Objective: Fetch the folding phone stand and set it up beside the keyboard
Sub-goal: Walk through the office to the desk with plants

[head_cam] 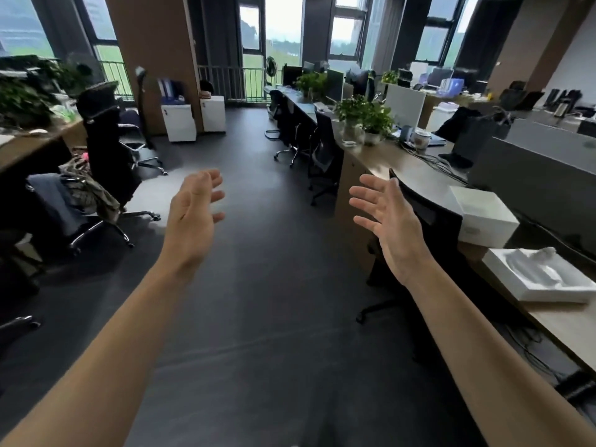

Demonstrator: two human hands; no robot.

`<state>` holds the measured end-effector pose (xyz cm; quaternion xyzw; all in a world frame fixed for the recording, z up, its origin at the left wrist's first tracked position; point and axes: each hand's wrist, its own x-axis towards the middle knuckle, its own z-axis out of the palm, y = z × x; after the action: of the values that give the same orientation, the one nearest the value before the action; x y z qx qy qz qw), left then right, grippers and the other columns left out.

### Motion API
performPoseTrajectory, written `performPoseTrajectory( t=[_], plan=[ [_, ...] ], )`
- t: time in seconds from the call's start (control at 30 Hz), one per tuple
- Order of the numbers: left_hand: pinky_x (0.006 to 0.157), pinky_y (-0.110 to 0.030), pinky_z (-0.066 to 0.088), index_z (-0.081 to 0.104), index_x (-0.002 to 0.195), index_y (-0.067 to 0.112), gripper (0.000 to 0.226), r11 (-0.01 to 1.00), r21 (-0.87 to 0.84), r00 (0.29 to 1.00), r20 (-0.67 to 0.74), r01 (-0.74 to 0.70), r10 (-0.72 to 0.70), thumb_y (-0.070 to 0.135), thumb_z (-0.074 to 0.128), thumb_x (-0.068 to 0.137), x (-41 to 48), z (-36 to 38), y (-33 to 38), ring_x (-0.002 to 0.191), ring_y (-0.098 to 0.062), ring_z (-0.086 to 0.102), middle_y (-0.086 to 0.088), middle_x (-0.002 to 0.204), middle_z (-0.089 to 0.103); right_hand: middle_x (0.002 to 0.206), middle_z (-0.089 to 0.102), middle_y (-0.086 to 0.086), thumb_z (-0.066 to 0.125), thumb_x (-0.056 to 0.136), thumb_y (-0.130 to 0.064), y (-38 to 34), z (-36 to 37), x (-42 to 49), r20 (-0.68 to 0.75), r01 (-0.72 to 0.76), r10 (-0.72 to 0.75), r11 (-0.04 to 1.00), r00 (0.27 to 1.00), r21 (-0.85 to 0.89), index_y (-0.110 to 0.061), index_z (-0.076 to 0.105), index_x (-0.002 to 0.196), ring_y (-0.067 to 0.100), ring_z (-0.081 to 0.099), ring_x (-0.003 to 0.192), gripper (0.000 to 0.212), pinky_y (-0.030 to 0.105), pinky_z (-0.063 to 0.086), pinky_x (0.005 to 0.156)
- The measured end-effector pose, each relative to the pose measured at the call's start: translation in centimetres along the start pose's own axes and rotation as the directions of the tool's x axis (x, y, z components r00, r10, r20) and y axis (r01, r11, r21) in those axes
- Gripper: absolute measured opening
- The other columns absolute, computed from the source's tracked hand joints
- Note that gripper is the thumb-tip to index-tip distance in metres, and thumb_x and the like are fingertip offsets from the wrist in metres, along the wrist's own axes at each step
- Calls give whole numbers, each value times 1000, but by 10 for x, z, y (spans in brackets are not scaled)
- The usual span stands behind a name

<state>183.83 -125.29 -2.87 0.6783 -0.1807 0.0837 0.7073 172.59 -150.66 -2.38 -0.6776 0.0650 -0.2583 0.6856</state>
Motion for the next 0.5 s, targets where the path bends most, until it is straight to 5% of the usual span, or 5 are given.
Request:
performPoseTrajectory(
  t=[0.5],
  plan=[
    [93, -43, 53, 58, 127, 25, 56, 1000, 25, 1000, -28, -3, 4, 60, 35, 91, 467, 71, -191, 116, -12, 61, 2, 131, 61, 132, 65, 7, 23, 104, -48, 140, 81, 494, 42, -18, 17, 999, 999, 36, -16, 54, 138, 20, 62, 122, 56, 44, 48, 104]
  ],
)
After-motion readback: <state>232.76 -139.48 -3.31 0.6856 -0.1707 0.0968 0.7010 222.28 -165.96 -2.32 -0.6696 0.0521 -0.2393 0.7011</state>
